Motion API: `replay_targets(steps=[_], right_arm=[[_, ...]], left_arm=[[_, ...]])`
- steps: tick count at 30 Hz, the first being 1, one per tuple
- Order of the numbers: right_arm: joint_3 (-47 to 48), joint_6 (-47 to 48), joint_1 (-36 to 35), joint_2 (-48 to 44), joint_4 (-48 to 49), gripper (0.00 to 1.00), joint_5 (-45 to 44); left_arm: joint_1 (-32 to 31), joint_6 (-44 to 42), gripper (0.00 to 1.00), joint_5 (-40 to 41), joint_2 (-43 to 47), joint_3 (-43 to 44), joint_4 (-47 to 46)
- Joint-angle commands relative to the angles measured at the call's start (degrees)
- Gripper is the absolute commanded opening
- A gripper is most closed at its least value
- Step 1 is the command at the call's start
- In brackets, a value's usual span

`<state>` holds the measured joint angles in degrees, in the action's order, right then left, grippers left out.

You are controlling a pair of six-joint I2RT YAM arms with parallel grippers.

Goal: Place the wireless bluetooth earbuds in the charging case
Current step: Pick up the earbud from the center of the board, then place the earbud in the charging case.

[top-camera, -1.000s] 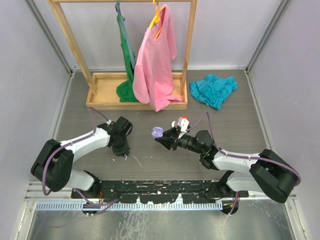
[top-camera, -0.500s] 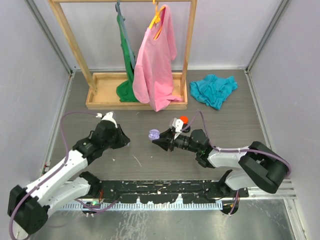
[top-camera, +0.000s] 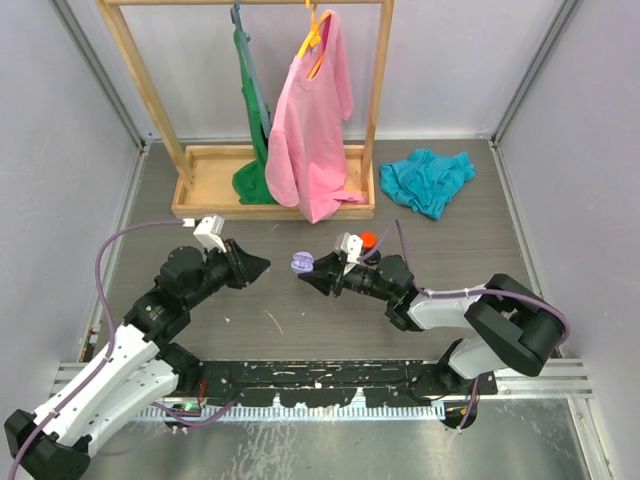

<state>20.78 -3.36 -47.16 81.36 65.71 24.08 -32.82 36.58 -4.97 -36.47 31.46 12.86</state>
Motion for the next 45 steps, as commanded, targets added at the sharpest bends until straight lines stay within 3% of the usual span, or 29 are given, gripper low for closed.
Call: replay_targets(steps=[1,20,30,45], right_arm=[[2.5,0.7,-0.3,1.4,7.1,0.01,0.1],[3.7,-1.8,-0.4,1.4,8.5,0.01,1.0],[3.5,-2.8,-0.4,0.6,8.7,0.01,1.1],[3.4,-3.6,-0.4,0.3,9.2,0.01,2.1]], left_arm=[[-0.1,-1.0,0.14,-5.9,1.1,1.5,-10.0],[-7.1,-5.6,0.16,-5.6,-4.1,-2.9,-30.8],[-12.3,-13.5,0.16,-0.6,-5.1,-4.0,-32.7],[-13.7,-15.3,0.14,2.1,-8.1,-6.6,-39.0]])
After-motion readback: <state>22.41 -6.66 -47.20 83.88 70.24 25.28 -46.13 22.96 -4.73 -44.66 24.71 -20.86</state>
